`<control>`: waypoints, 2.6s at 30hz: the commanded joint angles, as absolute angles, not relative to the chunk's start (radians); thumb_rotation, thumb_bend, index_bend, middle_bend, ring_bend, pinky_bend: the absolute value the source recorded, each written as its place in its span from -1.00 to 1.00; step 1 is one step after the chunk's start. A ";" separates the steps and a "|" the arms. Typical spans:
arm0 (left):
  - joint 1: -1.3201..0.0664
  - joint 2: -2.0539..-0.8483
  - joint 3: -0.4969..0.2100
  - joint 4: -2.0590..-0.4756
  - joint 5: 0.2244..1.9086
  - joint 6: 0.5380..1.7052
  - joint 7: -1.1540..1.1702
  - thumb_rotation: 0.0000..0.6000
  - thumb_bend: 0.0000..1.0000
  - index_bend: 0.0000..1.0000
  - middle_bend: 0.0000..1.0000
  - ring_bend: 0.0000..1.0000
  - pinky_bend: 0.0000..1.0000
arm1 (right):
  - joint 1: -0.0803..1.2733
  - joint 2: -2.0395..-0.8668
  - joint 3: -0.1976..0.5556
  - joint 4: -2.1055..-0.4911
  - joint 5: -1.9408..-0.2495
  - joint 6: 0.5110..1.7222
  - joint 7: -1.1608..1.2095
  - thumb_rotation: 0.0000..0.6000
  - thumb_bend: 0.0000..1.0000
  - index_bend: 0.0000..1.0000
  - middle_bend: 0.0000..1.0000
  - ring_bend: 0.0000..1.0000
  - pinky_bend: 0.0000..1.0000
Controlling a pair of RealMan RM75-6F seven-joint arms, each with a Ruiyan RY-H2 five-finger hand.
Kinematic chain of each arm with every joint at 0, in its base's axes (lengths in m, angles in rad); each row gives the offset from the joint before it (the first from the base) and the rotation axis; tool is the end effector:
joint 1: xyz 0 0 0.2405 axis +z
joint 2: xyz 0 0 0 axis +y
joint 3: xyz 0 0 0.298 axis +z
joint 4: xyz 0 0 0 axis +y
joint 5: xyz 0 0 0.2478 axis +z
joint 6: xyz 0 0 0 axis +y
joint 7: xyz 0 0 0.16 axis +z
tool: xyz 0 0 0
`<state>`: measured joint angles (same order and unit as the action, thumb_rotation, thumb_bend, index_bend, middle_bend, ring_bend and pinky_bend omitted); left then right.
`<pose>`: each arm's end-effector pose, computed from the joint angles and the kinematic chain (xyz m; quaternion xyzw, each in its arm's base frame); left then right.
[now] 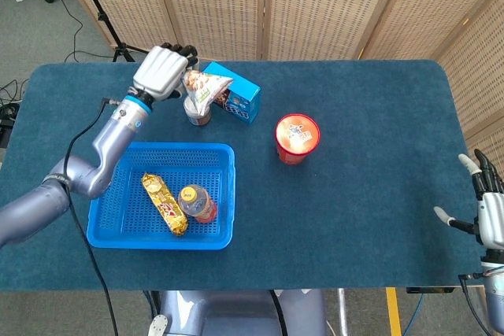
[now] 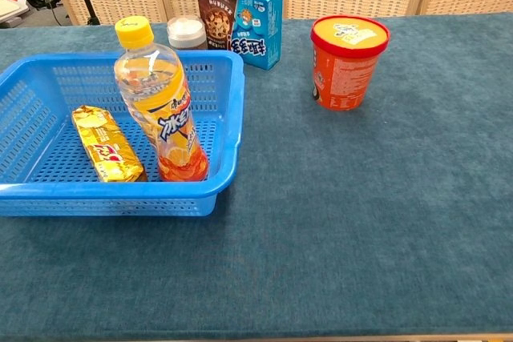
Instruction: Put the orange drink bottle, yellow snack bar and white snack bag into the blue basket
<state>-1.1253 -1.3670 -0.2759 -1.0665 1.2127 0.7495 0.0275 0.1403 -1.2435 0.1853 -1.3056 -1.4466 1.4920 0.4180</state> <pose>-0.0745 0.5742 0.0868 -0.7471 -0.2177 -0.4161 0.4705 -0.4009 -0.2595 0.1629 0.4966 -0.4061 0.5154 0.5682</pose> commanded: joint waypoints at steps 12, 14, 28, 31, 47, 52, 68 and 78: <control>-0.885 -1.011 -0.196 -1.758 1.198 0.956 0.279 1.00 -0.15 0.41 -0.35 -0.36 -0.31 | 0.138 -1.234 0.189 -1.316 -1.444 1.502 0.424 1.00 -0.69 -0.79 -1.00 -1.00 -0.74; -0.860 -0.994 -0.170 -1.806 1.226 0.970 0.293 1.00 -0.15 0.41 -0.35 -0.36 -0.31 | 0.135 -1.233 0.188 -1.317 -1.444 1.507 0.430 1.00 -0.69 -0.79 -1.00 -1.00 -0.74; -0.777 -0.939 -0.079 -1.876 1.313 0.955 0.298 1.00 -0.30 0.28 -0.46 -0.37 -0.31 | 0.135 -1.229 0.186 -1.327 -1.454 1.518 0.433 1.00 -0.69 -0.79 -1.00 -1.00 -0.74; -0.765 -0.925 -0.065 -1.879 1.336 0.949 0.296 1.00 -0.38 0.10 -0.62 -0.47 -0.31 | 0.137 -1.226 0.188 -1.329 -1.453 1.518 0.433 1.00 -0.69 -0.79 -1.00 -1.00 -0.74; -0.652 -0.915 -0.047 -1.871 1.376 1.047 0.215 1.00 -0.55 -0.41 -1.00 -0.82 -0.50 | 0.136 -1.228 0.187 -1.337 -1.458 1.530 0.416 1.00 -0.69 -0.79 -1.00 -1.00 -0.74; -0.555 -0.990 -0.049 -1.834 1.396 1.206 0.172 1.00 -0.56 -0.54 -1.00 -0.89 -0.56 | 0.135 -1.235 0.185 -1.335 -1.463 1.541 0.387 1.00 -0.69 -0.79 -1.00 -1.00 -0.74; -0.363 -1.335 -0.074 -1.477 1.467 1.549 0.106 1.00 -0.56 -0.56 -1.00 -0.95 -0.66 | 0.149 -1.236 0.160 -1.355 -1.479 1.515 0.242 1.00 -0.69 -0.79 -1.00 -1.00 -0.74; -0.331 -1.342 -0.067 -1.408 1.488 1.547 0.047 1.00 -0.53 -0.56 -1.00 -0.95 -0.66 | 0.153 -1.241 0.156 -1.365 -1.478 1.512 0.186 1.00 -0.69 -0.79 -1.00 -1.00 -0.74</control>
<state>-0.3326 -1.3426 -0.0675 -1.4112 1.4851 1.5483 0.0514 0.1527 -1.2409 0.1566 -1.3626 -1.4775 1.5117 0.1890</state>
